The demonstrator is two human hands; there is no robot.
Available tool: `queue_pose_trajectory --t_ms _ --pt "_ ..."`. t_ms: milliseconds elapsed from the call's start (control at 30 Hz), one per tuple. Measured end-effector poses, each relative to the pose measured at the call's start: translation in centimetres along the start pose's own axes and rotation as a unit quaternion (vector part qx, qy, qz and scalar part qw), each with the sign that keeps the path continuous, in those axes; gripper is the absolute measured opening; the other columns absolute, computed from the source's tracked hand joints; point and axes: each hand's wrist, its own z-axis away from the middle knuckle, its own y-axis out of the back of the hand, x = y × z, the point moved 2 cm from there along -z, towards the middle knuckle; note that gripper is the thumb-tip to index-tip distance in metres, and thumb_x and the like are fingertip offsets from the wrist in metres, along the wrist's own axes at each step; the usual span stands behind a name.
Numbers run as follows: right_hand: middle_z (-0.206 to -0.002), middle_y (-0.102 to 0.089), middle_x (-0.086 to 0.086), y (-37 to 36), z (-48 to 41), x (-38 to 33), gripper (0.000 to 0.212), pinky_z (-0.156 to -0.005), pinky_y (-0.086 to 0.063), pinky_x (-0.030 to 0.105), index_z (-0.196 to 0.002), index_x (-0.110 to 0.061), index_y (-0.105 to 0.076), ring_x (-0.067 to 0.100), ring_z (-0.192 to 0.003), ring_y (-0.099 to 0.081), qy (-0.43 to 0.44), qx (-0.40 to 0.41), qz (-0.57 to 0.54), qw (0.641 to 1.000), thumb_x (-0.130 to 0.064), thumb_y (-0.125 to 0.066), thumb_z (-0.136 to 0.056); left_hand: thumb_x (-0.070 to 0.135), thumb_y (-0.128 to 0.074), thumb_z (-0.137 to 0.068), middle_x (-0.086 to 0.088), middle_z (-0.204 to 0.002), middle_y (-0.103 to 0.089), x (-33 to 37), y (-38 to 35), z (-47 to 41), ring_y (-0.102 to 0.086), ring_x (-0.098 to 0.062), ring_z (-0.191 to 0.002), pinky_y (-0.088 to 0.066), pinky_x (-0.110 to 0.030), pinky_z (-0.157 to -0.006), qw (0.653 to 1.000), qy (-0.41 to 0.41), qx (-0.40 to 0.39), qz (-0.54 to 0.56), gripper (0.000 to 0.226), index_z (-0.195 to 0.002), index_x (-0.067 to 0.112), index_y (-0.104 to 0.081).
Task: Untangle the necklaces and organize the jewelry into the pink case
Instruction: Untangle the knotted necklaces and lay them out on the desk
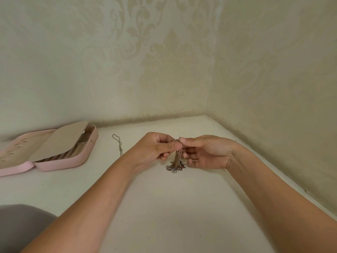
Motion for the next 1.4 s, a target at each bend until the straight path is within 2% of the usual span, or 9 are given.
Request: queue_pose_trajectory --t_ms 167,267,400,600,767,900,1067,1200,1400 --pt "-0.07 -0.057 0.001 0.2 0.1 -0.1 0.027 -0.05 -0.042 0.017 -0.086 -0.007 -0.065 0.009 -0.059 -0.048 -0.01 0.024 0.054 0.998 -0.021 -0.074 -0.065 0.033 -0.08 -0.051 -0.008 -0.062 -0.056 -0.2 -0.4 0.0 -0.04 -0.009 -0.045 -0.037 -0.017 -0.048 0.999 -0.005 0.001 -0.04 0.026 -0.065 0.016 -0.066" --pt "-0.068 -0.057 0.0 0.5 0.0 -0.3 0.024 -0.046 -0.04 0.014 -0.093 0.0 -0.067 0.006 -0.055 -0.045 0.03 0.029 0.085 0.996 -0.018 -0.071 -0.077 0.031 -0.077 -0.056 0.001 -0.05 -0.051 0.0 -0.6 0.1 -0.04 -0.008 -0.043 -0.036 -0.016 -0.047 0.999 -0.004 -0.009 -0.046 0.019 -0.063 0.018 -0.065" --pt "-0.076 -0.05 0.009 0.2 -0.1 -0.8 0.027 -0.05 -0.038 0.015 -0.089 -0.002 -0.071 0.008 -0.058 -0.041 0.098 -0.019 0.092 0.991 -0.027 -0.067 -0.078 0.031 -0.084 -0.063 0.007 -0.051 -0.044 -0.1 -0.2 0.1 -0.037 -0.005 -0.047 -0.035 -0.015 -0.047 0.998 -0.015 -0.039 0.036 0.019 -0.055 0.024 -0.068" --pt "-0.059 -0.05 -0.002 -0.2 0.8 -1.2 0.027 -0.051 -0.035 0.014 -0.089 -0.001 -0.059 0.007 -0.055 -0.04 0.153 -0.049 0.109 0.981 -0.025 -0.063 -0.076 0.027 -0.079 -0.06 0.009 -0.056 -0.046 0.3 0.1 0.1 -0.04 -0.001 -0.051 -0.036 -0.013 -0.045 0.989 -0.026 -0.078 0.119 0.013 -0.06 0.022 -0.067" --pt "-0.059 -0.052 0.001 0.1 0.9 -1.2 0.012 -0.053 -0.038 0.016 -0.07 -0.009 -0.062 0.009 -0.054 -0.043 0.189 0.026 0.174 0.966 -0.01 -0.073 -0.075 0.033 -0.073 -0.057 0.006 -0.054 -0.042 0.1 -0.3 0.1 -0.037 -0.005 -0.051 -0.035 -0.015 -0.046 0.997 -0.019 -0.033 0.062 0.022 -0.063 0.015 -0.064" --pt "-0.057 -0.059 0.002 0.2 0.6 -1.3 0.023 -0.053 -0.041 0.019 -0.067 -0.01 -0.057 0.011 -0.052 -0.049 0.246 0.116 0.173 0.946 0.005 -0.067 -0.08 0.036 -0.074 -0.059 0.006 -0.056 -0.04 0.0 -0.6 0.0 -0.034 -0.007 -0.052 -0.034 -0.016 -0.047 0.999 -0.019 -0.029 0.035 0.02 -0.058 0.02 -0.061" --pt "-0.065 -0.06 -0.001 -0.3 1.1 -1.6 0.021 -0.057 -0.045 0.023 -0.075 -0.015 -0.061 0.014 -0.058 -0.052 0.306 0.187 0.265 0.895 0.003 -0.071 -0.077 0.022 -0.071 -0.07 0.009 -0.057 -0.042 0.2 -0.6 0.0 -0.036 -0.005 -0.053 -0.034 -0.015 -0.047 0.999 -0.023 -0.016 0.04 0.012 -0.059 0.023 -0.066" --pt "-0.07 -0.059 -0.01 -1.1 1.2 -1.5 0.016 -0.05 -0.038 0.009 -0.079 -0.023 -0.068 0.002 -0.054 -0.049 0.325 0.263 0.399 0.816 -0.008 -0.069 -0.078 0.02 -0.068 -0.073 0.009 -0.062 -0.045 0.2 -0.6 0.1 -0.037 -0.004 -0.055 -0.034 -0.015 -0.047 0.998 -0.029 -0.023 0.058 0.009 -0.065 0.023 -0.069" --pt "-0.078 -0.049 -0.007 -1.3 0.6 -1.2 0.01 -0.06 -0.034 0.019 -0.078 -0.015 -0.065 0.008 -0.069 -0.049 0.325 0.366 0.43 0.758 -0.016 -0.058 -0.086 0.029 -0.073 -0.061 0.005 -0.067 -0.049 0.3 -0.5 0.0 -0.04 -0.005 -0.057 -0.033 -0.016 -0.047 0.993 -0.031 -0.047 0.108 0.011 -0.068 0.022 -0.069"
